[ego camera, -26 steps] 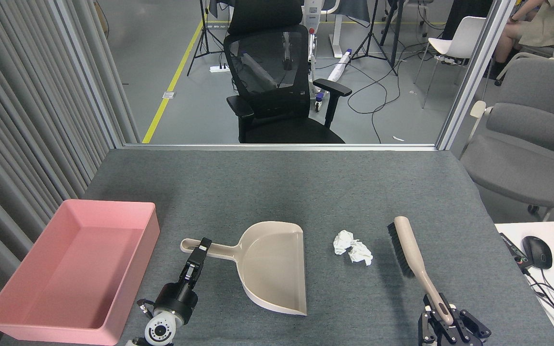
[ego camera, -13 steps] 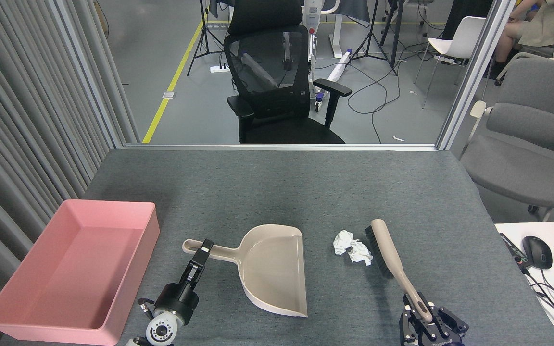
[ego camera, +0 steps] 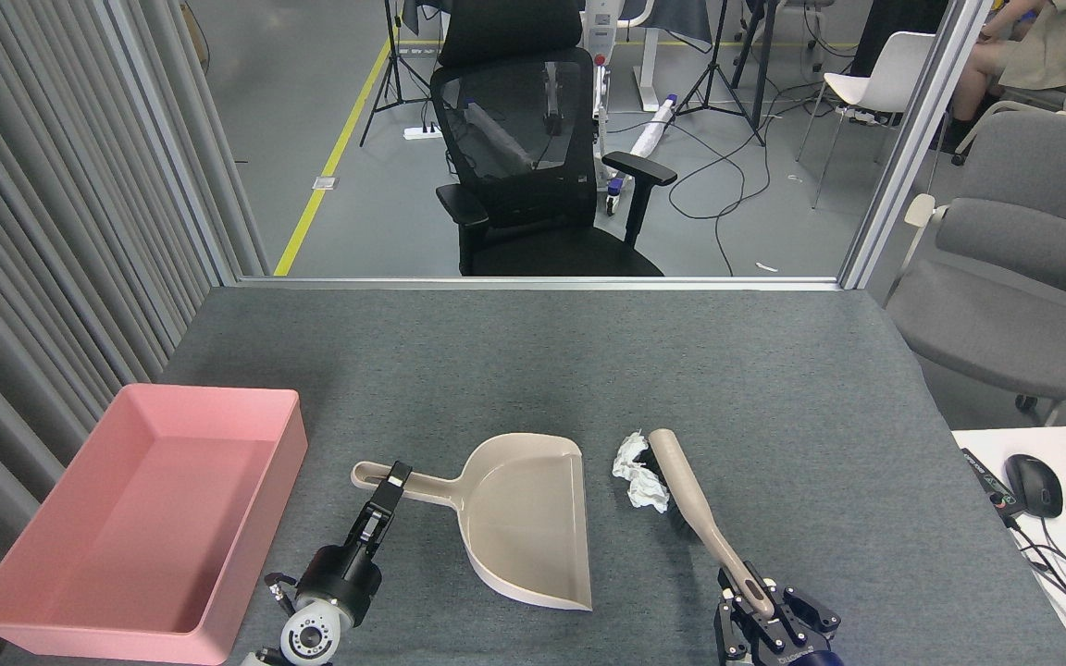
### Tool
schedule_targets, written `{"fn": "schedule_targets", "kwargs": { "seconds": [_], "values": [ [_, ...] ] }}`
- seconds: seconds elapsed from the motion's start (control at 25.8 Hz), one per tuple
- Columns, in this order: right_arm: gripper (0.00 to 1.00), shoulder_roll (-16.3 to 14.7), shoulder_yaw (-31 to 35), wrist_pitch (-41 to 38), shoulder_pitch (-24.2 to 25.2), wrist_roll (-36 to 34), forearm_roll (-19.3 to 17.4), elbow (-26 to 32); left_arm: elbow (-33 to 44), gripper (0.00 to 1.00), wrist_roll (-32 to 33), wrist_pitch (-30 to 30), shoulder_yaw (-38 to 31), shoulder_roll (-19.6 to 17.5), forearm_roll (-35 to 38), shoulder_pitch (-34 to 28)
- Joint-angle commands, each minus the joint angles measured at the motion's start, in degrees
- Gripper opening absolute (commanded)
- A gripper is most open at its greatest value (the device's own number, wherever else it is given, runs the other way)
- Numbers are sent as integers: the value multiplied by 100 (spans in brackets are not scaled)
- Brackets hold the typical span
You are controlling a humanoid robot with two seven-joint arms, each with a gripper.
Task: Sweep and dump garbage into bin
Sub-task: 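Lift the brush with the right gripper and sweep paper toward the dustpan, then sweep the paper further into the dustpan, then pull the brush back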
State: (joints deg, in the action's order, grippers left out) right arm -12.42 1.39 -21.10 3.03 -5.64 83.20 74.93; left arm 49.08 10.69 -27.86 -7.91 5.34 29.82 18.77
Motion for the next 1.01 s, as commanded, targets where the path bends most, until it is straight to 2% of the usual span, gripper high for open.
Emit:
{"fn": "schedule_targets", "kwargs": {
  "seconds": [0.0,0.27,0.58,0.7,0.81,0.97],
  "values": [
    [5,134,-78,-158,4,-33,3,5,-4,21,3,8,0,11,32,4],
    [6,565,-280,-378,31,-51,21,66,5,21,-6,61,0,11,76,21],
    [6,723,-324,-650,268,-165,3,637,5,21,-15,87,0,20,76,39],
    [6,697,-104,-632,347,-218,-41,848,5,21,-6,87,0,20,76,39],
    [6,653,379,-588,356,-192,-313,831,14,21,-6,87,0,11,76,39],
    [6,539,520,-501,321,-165,-322,506,14,21,-6,87,0,11,68,39]
  ]
}}
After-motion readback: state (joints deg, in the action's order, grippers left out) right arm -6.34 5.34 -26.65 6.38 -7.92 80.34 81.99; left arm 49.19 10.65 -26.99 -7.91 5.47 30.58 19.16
